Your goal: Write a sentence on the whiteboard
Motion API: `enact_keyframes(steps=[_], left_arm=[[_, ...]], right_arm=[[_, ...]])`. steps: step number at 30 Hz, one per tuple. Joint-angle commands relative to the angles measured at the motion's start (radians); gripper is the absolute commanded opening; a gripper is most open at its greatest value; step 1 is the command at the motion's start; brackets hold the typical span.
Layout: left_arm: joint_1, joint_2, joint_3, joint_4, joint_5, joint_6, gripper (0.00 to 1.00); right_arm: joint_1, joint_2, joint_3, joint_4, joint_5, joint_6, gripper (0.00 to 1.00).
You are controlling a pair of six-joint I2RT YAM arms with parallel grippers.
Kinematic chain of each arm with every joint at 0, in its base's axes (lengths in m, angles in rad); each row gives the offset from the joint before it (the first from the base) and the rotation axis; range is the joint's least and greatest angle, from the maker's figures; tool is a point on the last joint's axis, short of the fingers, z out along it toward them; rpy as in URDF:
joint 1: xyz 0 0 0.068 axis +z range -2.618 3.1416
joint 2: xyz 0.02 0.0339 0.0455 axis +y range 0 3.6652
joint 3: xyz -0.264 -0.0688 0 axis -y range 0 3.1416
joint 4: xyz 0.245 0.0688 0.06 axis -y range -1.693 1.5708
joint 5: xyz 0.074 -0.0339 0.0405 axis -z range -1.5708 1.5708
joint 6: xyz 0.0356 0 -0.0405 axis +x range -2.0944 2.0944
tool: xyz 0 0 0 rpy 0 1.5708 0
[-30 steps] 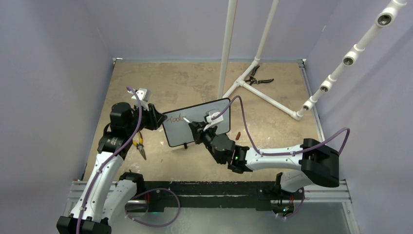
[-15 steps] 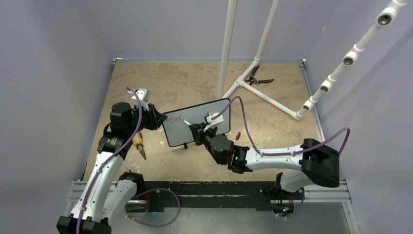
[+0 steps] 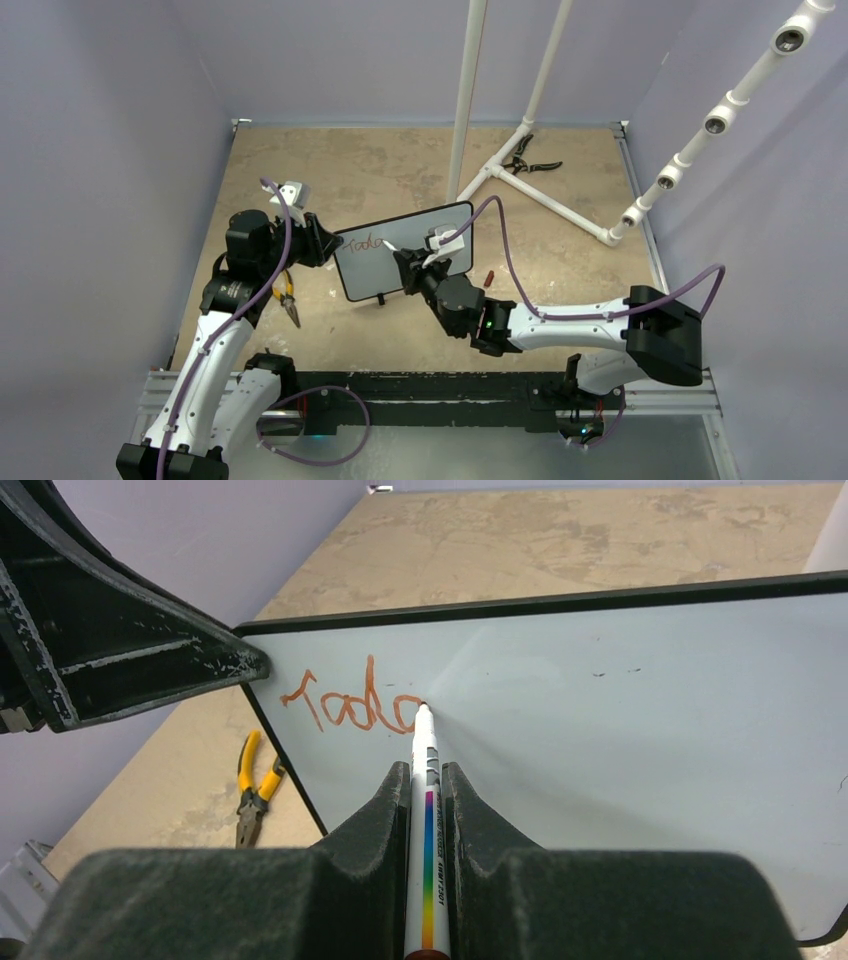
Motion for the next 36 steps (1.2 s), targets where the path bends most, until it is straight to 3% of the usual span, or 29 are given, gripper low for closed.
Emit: enact_keyframes(steps=[1, 20, 36], left_arm=[[0.002, -0.015, -0.004, 0.029, -0.008, 0.013, 0.12], [0.002, -0.012, -0.003, 0.03, -0.008, 0.012, 0.12], [0.003, -0.013, -0.003, 0.031, -0.006, 0.013, 0.12]], right_arm=[[-0.01, -0.029, 0.019, 0.058, 0.058, -0.046, 0.0], [-0.01, 0.01, -0.009, -0.039, 0.006, 0.065, 0.0], [-0.01, -0.055, -0.036, -0.05, 0.053, 0.067, 0.0]])
